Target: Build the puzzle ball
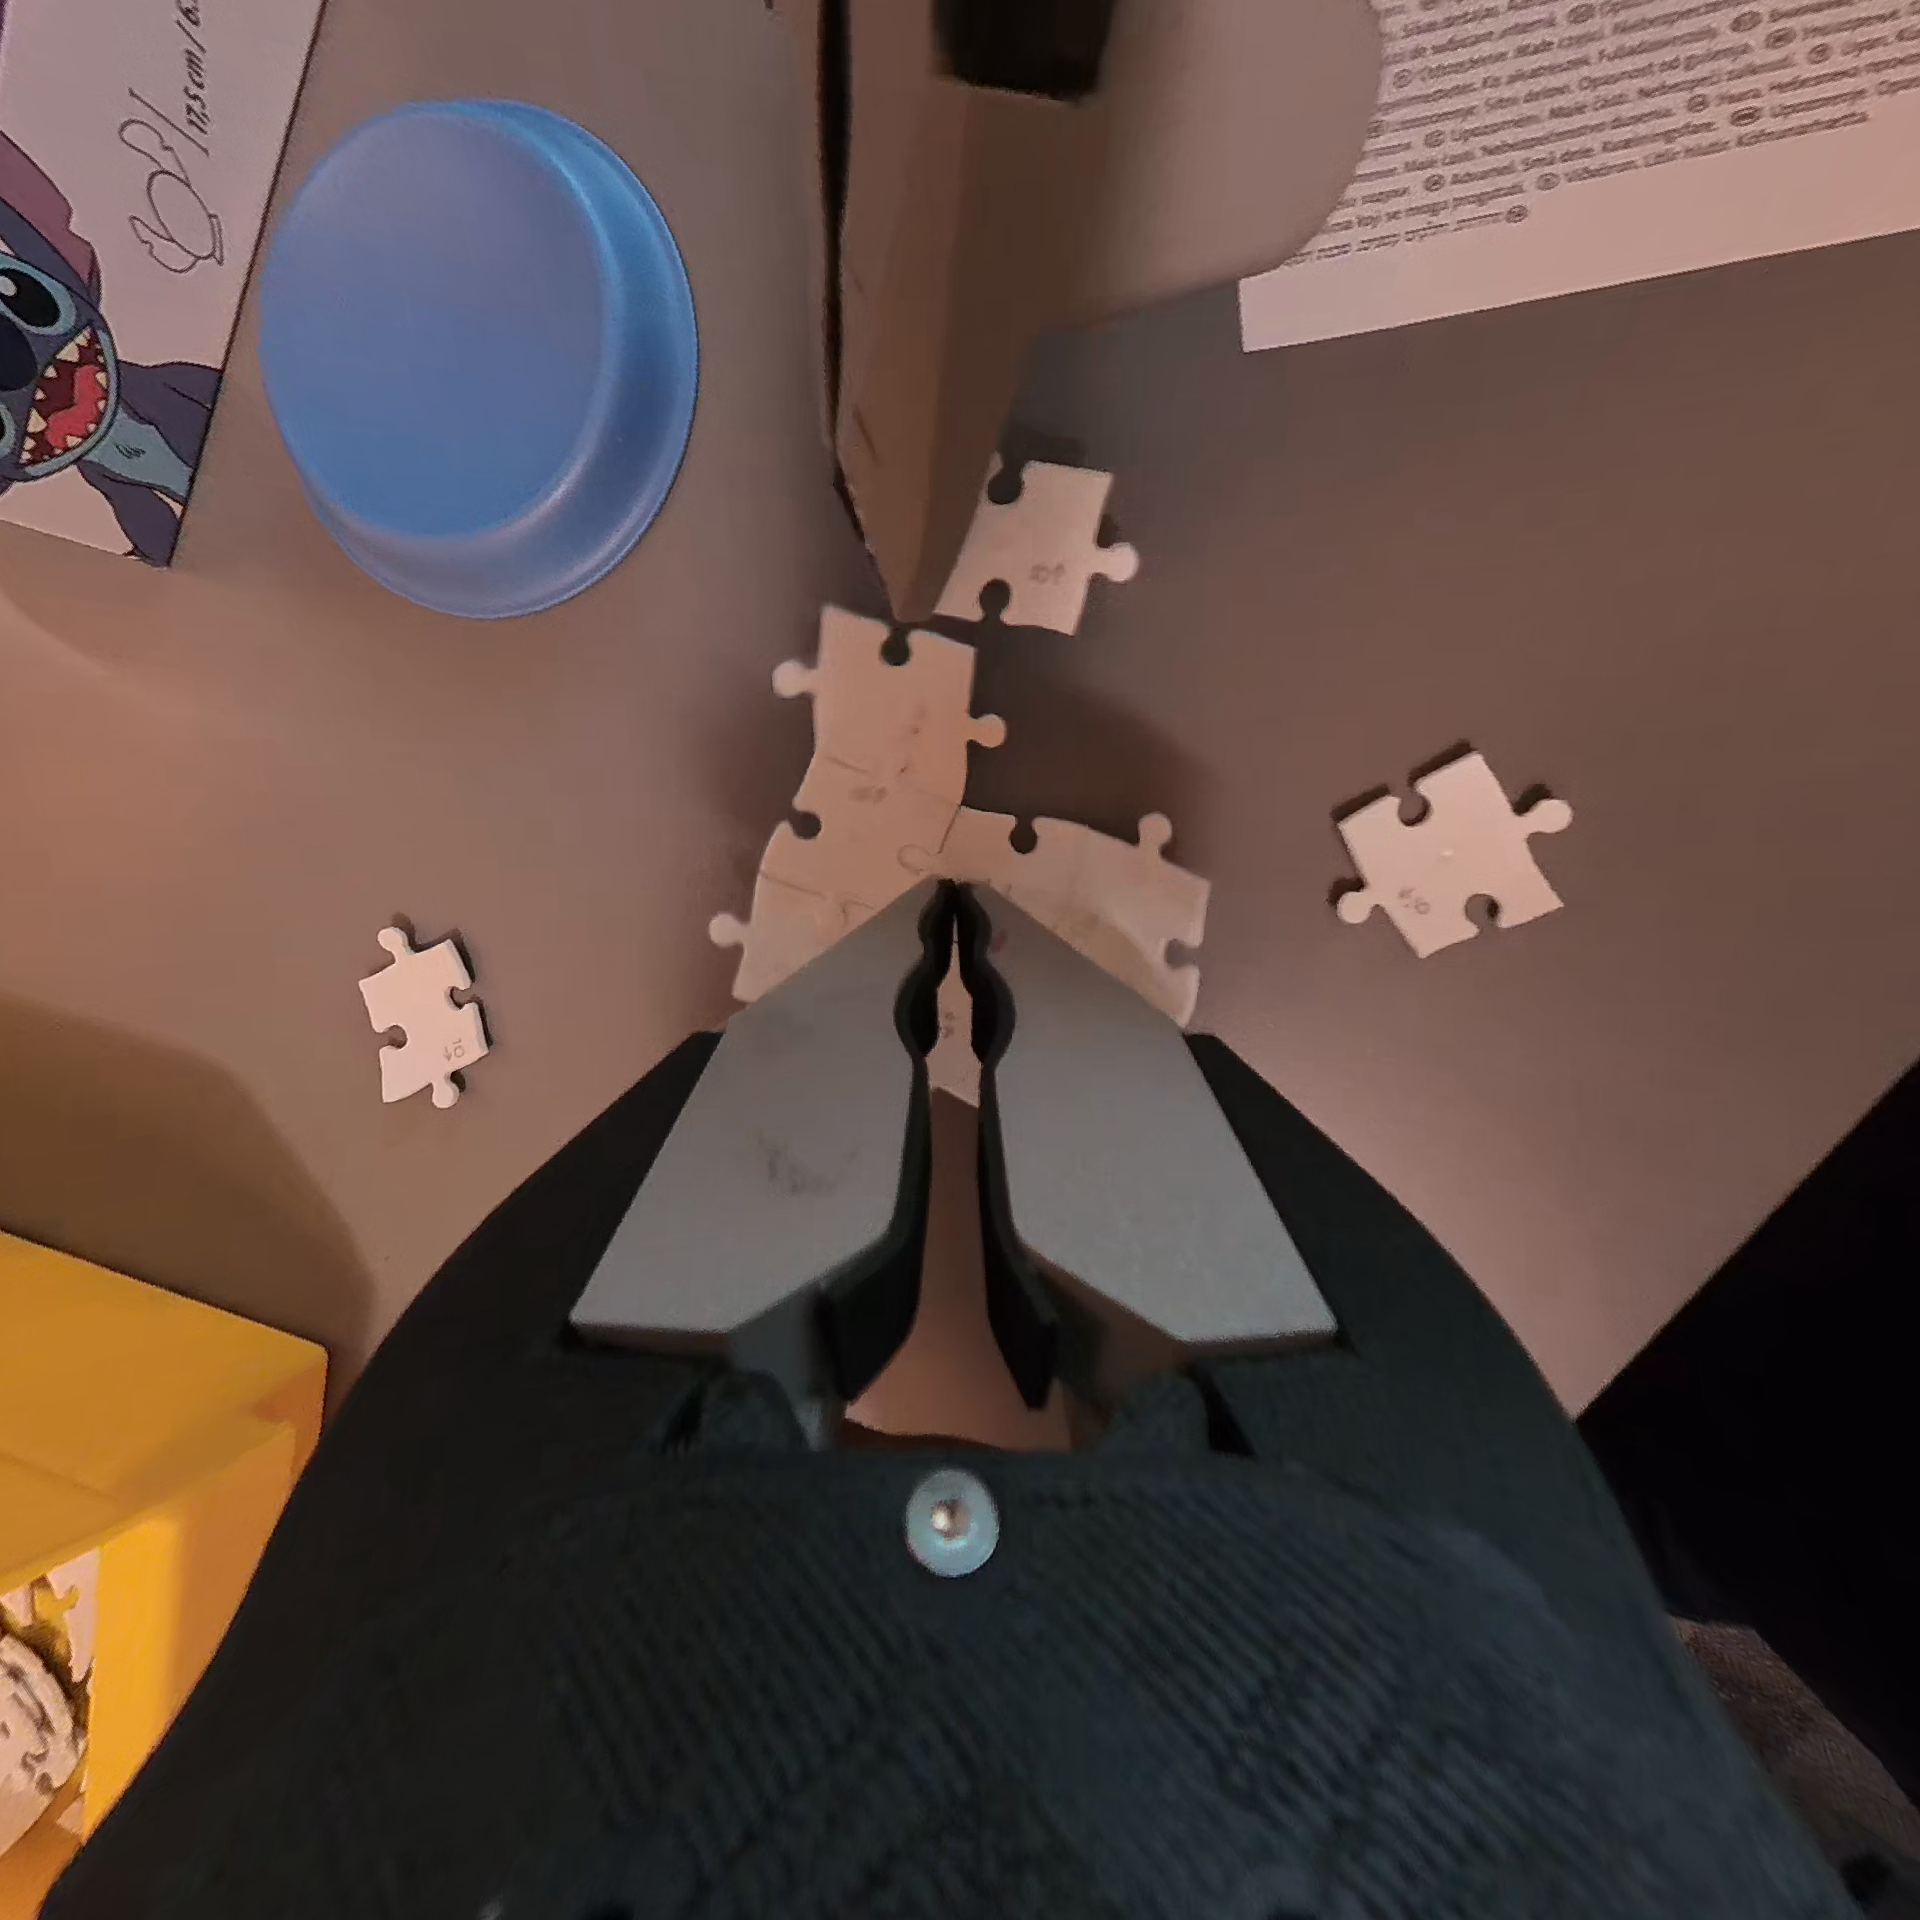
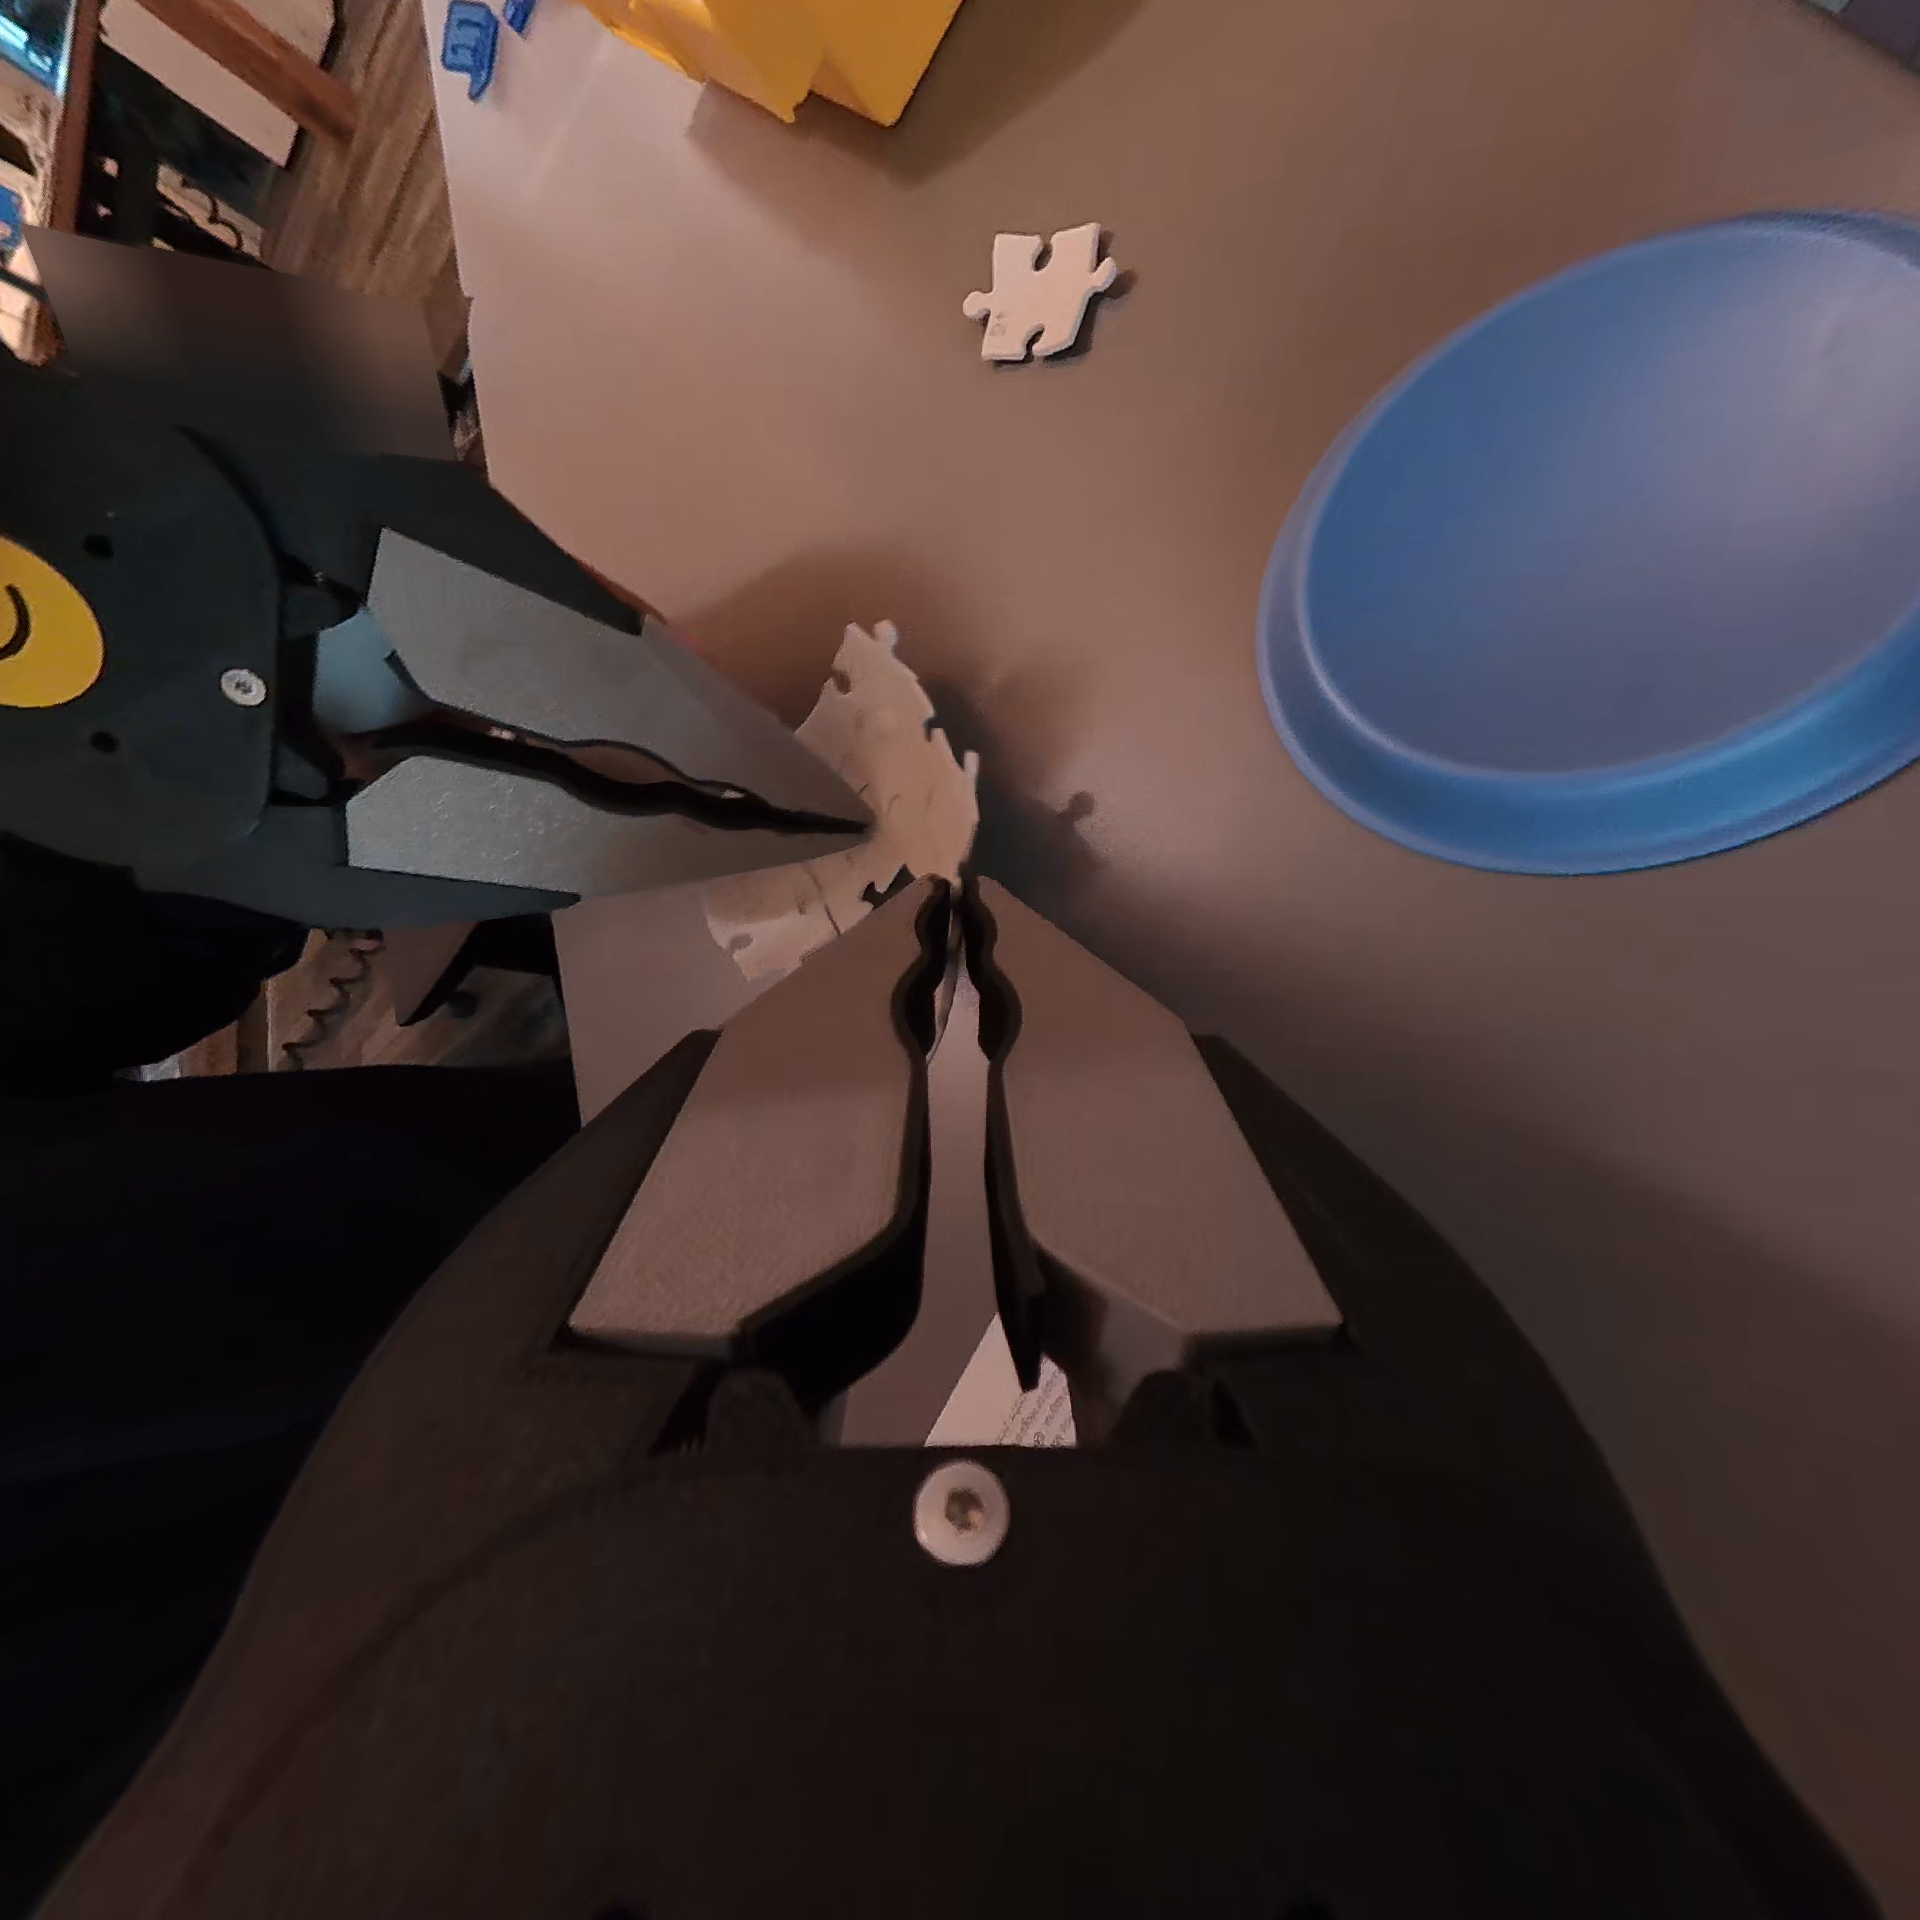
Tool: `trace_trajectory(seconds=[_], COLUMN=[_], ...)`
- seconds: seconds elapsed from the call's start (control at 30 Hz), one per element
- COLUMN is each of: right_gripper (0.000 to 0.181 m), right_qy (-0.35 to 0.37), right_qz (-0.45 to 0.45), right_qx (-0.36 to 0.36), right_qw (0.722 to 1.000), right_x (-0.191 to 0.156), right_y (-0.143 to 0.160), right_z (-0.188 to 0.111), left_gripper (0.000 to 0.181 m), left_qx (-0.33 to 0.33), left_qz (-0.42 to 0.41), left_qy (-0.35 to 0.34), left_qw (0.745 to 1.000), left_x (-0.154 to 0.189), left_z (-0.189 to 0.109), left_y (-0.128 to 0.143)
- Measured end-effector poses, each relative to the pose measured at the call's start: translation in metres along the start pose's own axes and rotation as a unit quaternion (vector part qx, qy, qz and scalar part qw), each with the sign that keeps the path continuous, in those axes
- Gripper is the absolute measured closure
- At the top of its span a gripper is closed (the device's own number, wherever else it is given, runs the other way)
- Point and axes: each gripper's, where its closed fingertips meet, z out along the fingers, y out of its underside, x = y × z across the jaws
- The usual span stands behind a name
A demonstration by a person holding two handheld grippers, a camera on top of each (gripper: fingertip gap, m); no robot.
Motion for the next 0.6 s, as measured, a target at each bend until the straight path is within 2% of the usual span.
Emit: trace_trajectory(seconds=[0.27,0.6], right_gripper=[0.181,0.181], right_qy=[-0.001,-0.012], right_qz=[0.006,0.015], right_qx=[0.043,0.056], right_qw=[0.999,0.998], right_x=[0.002,-0.002], right_y=[-0.015,-0.018], right_z=[0.003,0.017], left_gripper=[0.181,0.176], left_qx=[-0.007,-0.015], left_qz=[0.012,0.021], left_qy=[0.014,0.013], left_qw=[1.000,1.000], left_x=[0.010,0.015], left_z=[-0.001,-0.002], left_y=[-0.001,-0.003])
